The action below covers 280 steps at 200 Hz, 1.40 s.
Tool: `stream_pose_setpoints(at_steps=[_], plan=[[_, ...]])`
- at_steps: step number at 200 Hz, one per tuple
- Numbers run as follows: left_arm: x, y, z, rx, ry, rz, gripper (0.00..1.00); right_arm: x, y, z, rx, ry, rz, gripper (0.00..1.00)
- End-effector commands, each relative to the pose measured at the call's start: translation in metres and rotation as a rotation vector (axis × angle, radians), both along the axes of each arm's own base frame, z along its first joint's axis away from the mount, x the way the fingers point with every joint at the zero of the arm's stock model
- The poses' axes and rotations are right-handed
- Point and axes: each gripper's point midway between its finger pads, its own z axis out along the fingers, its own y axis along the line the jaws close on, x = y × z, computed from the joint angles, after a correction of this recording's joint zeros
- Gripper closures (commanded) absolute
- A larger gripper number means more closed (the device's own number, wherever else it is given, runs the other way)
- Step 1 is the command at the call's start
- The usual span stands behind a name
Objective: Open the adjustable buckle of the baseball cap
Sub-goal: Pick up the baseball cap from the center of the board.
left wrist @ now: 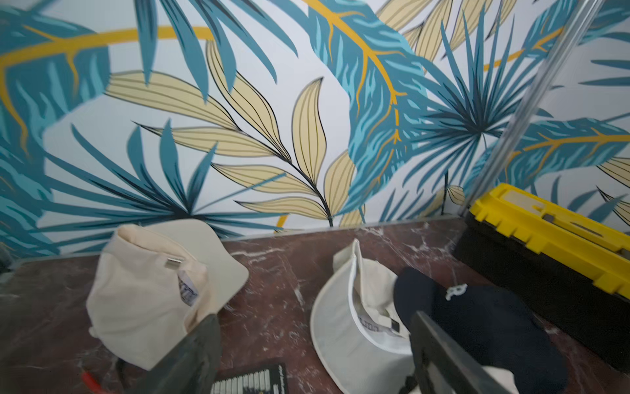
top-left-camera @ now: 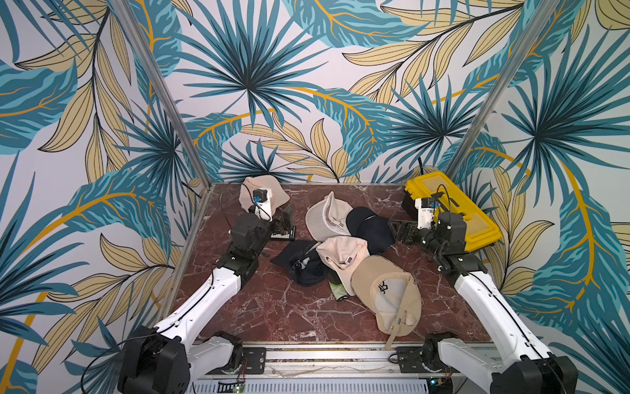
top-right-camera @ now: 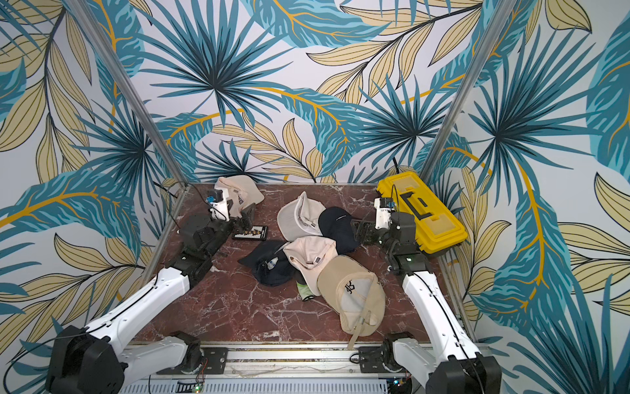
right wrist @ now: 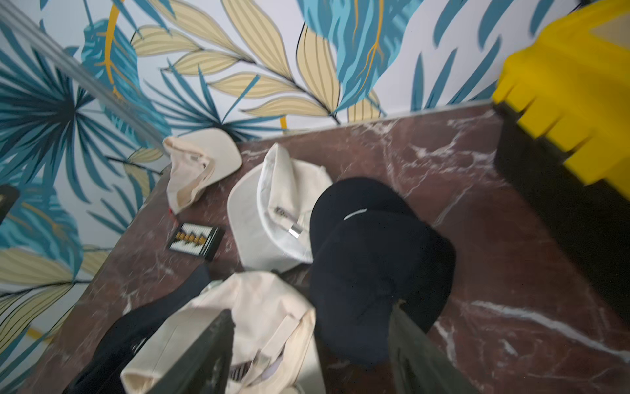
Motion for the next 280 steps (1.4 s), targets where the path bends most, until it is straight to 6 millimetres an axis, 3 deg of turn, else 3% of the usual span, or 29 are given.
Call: stream_pose_setpoints(at_steps=[1, 27, 57, 93, 111, 134, 217, 253, 280], plan=[[-0.017, -0.021, -0.069, 0.011, 0.321, -0.093, 0.14, -0.028, 0.033, -0.012, 0.054, 0.11, 0.167, 0.3], [-0.027, -0.018, -0.11, -0.032, 0.499, -0.053, 0.2, -0.045, 0.053, -0.015, 0.034, 0.139, 0.262, 0.31], [-0.056, 0.014, -0.155, -0.044, 0.759, 0.14, 0.21, -0.052, 0.057, -0.021, -0.01, 0.17, 0.236, 0.3], [-0.096, 0.015, -0.165, -0.158, 0.874, 0.141, 0.22, -0.057, 0.059, -0.029, -0.066, 0.178, 0.219, 0.29], [-0.108, 0.012, -0.162, -0.223, 0.897, 0.122, 0.22, -0.057, 0.061, -0.034, -0.09, 0.185, 0.217, 0.29], [-0.119, 0.003, -0.173, -0.283, 0.973, 0.093, 0.21, -0.056, 0.063, -0.037, -0.104, 0.191, 0.212, 0.29], [-0.106, 0.006, -0.216, -0.311, 1.122, 0.156, 0.24, -0.057, 0.069, -0.038, -0.092, 0.189, 0.217, 0.32], [-0.09, -0.01, -0.215, -0.405, 1.084, 0.062, 0.47, -0.054, 0.073, -0.043, -0.091, 0.206, 0.224, 0.34], [-0.085, -0.004, -0.195, -0.409, 1.002, 0.067, 0.66, -0.052, 0.075, -0.045, -0.091, 0.21, 0.223, 0.36]])
